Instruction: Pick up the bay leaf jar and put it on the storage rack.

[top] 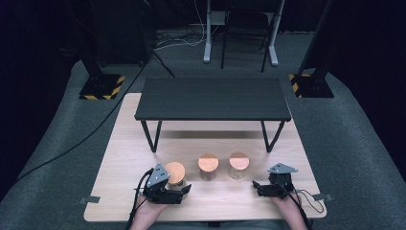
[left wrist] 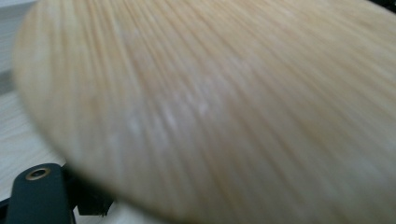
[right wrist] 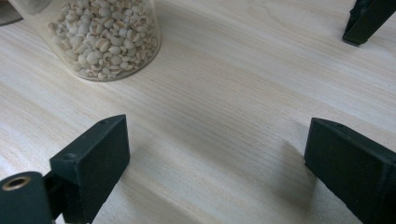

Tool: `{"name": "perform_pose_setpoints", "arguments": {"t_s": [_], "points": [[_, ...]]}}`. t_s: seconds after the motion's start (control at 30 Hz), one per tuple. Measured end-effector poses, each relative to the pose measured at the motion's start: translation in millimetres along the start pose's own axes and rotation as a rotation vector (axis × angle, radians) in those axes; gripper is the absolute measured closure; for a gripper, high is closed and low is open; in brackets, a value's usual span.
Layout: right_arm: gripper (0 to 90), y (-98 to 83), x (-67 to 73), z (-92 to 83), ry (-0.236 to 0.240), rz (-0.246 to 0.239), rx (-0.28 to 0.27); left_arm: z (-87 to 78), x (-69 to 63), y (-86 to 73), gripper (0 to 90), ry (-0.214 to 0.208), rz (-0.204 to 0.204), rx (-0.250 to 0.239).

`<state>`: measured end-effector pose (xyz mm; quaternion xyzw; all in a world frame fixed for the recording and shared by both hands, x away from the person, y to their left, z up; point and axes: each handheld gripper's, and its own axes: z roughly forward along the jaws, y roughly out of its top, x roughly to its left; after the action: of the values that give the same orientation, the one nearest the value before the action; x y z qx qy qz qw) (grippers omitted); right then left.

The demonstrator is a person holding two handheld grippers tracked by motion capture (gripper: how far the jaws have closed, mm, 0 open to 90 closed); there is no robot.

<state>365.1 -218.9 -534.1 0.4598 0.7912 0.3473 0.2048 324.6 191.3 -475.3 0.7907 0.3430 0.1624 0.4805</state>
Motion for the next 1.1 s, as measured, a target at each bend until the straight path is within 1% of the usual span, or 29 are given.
{"name": "perform_pose_setpoints", "arguments": {"t_s": [0.07, 0.1, 0.13, 0.2, 0.23, 0.3, 0.53, 0.6, 0.7, 0.8, 0.87, 1.1], "points": [[6.0, 0.0, 0.0, 0.0, 0.000, 0.000, 0.000, 1.2, 0.2, 0.1, 15.2, 0.001, -0.003, -0.003], [5.9, 0.0, 0.1, 0.0, 0.000, 0.000, 0.001, 2.3, 0.3, 0.2, 17.1, 0.005, -0.001, -0.005], [5.9, 0.0, 0.1, 0.0, 0.001, 0.000, 0.001, 4.1, 0.1, -0.1, 18.7, 0.018, 0.004, -0.014], [5.9, 0.0, 0.1, 0.0, 0.001, 0.000, 0.001, 4.7, 0.4, -0.5, 20.1, 0.022, 0.006, -0.020], [5.9, 0.0, 0.1, 0.0, 0.001, 0.000, 0.001, 5.1, 0.8, -0.8, 23.2, 0.026, 0.014, -0.028], [5.9, 0.0, 0.1, 0.0, 0.001, 0.000, 0.001, 6.0, 0.5, -0.4, 24.2, 0.032, 0.022, -0.030], [5.8, 0.1, 0.1, 0.0, 0.001, 0.000, 0.001, 7.6, -0.5, 0.6, 24.6, 0.033, 0.024, -0.033], [5.8, 0.0, 0.1, 0.0, 0.001, 0.000, 0.001, 7.8, -0.7, 1.4, 24.7, 0.027, 0.025, -0.028], [5.8, 0.1, 0.1, 0.0, 0.001, 0.000, 0.001, 7.1, -1.4, 3.0, 24.7, 0.023, 0.022, -0.035], [5.8, 0.0, 0.1, 0.0, 0.002, -0.001, 0.001, 3.9, -1.8, 6.6, 24.8, 0.015, 0.019, -0.045], [5.8, 0.0, 0.1, 0.0, 0.002, -0.001, 0.001, 1.6, -2.6, 9.1, 24.8, 0.018, 0.021, -0.052], [5.8, 0.0, 0.2, -0.1, 0.006, -0.006, 0.002, -5.2, -2.4, 17.3, 24.8, 0.021, 0.030, -0.051]]}}
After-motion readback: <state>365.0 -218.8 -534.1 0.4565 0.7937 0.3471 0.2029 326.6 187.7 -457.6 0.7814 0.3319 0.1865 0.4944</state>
